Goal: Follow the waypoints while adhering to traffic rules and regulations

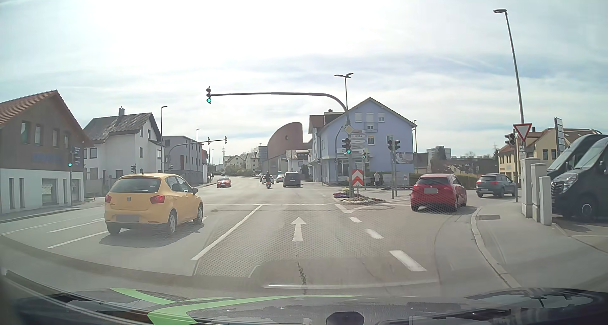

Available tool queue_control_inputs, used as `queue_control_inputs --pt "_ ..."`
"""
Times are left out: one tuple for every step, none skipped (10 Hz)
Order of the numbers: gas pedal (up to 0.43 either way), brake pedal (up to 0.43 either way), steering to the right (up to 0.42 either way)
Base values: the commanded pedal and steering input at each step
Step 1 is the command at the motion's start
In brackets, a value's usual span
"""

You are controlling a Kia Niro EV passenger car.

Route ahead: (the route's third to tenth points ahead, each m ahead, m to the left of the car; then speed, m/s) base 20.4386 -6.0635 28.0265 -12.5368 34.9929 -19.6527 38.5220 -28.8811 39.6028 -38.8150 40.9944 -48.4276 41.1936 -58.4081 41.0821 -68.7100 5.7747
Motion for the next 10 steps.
queue_control_inputs --pt "0.209 0.0 0.093" --pt "0.209 0.0 0.096" --pt "0.177 0.0 0.097" --pt "0.169 0.0 0.099" --pt "0.169 0.0 0.105" --pt "0.169 0.0 0.113" --pt "0.15 0.0 0.117" --pt "0.138 0.0 0.119" --pt "0.138 0.0 0.122" --pt "0.138 0.0 0.126"
